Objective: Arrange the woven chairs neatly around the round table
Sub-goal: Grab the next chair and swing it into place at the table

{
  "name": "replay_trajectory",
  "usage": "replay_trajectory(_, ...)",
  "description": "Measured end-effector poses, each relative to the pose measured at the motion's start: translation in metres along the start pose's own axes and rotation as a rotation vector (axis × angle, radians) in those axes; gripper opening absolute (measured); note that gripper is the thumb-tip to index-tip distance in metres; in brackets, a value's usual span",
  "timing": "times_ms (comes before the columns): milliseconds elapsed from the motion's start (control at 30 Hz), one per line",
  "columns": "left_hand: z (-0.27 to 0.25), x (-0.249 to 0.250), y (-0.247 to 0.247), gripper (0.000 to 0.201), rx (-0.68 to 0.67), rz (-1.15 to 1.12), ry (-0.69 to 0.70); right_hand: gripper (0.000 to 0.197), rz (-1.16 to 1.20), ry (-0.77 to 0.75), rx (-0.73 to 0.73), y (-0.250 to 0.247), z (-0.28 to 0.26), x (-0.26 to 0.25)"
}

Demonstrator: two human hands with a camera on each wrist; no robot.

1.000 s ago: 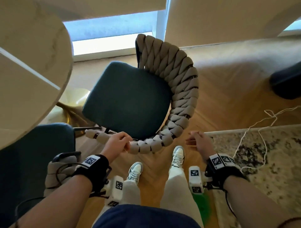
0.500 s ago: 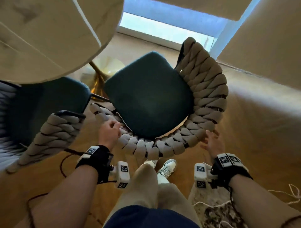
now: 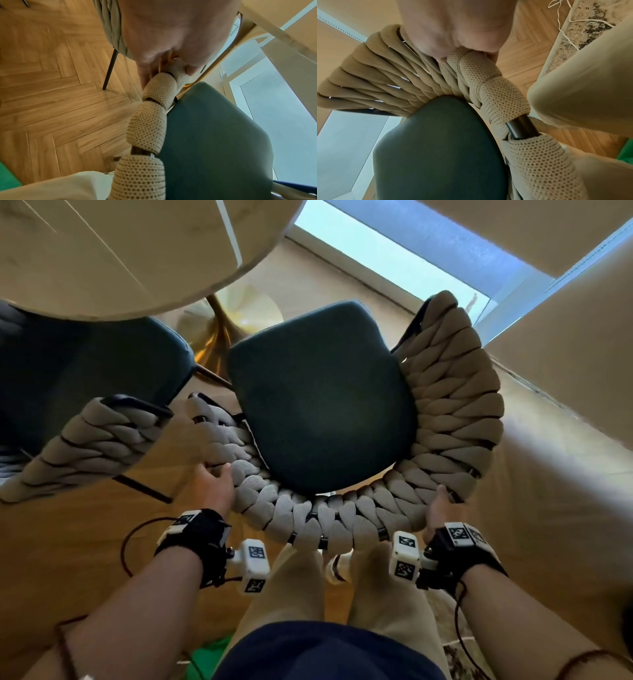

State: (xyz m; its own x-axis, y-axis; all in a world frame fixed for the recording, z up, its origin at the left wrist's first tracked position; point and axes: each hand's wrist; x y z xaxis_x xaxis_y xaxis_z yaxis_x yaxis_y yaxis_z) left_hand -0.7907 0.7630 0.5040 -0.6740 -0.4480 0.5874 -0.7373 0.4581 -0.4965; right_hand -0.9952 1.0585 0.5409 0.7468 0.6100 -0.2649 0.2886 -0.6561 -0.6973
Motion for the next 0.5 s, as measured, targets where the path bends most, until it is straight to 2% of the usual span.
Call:
replay_trajectory(200,0.034,-0.034,0.009,0.064,0.030,0.043,-0.041,0.063,0.049,0.024,-0.049,-0.005,0.017,-0.004)
replay_trajectory(333,-0.014,0.005,0.023,0.047,-0.002,0.084,-0.057,0.071,0.126,-0.005,-0.148,-0.014,0.050,-0.011)
replay_trajectory(433,-0.021,0.014,0.037,0.062,0.010,0.095,-0.061,0.074,0.147,-0.088,-0.213,-0.014,0.091,-0.007)
replay_trajectory(500,-0.020,0.020,0.044,0.063,0.004,0.013,-0.061,0.078,0.182,-0.133,-0.244,-0.013,0.115,-0.005)
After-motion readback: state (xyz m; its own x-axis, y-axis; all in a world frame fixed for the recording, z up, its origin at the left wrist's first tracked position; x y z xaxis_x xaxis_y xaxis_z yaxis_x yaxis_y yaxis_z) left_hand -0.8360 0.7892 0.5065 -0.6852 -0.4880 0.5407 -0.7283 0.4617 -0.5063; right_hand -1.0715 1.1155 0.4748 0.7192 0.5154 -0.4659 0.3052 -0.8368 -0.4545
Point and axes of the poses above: each hand's wrist, its own z-axis towards the middle knuckle, its own y-axis out of the palm, x = y × z, and after that the axes turned 6 degrees about -z, right-handed
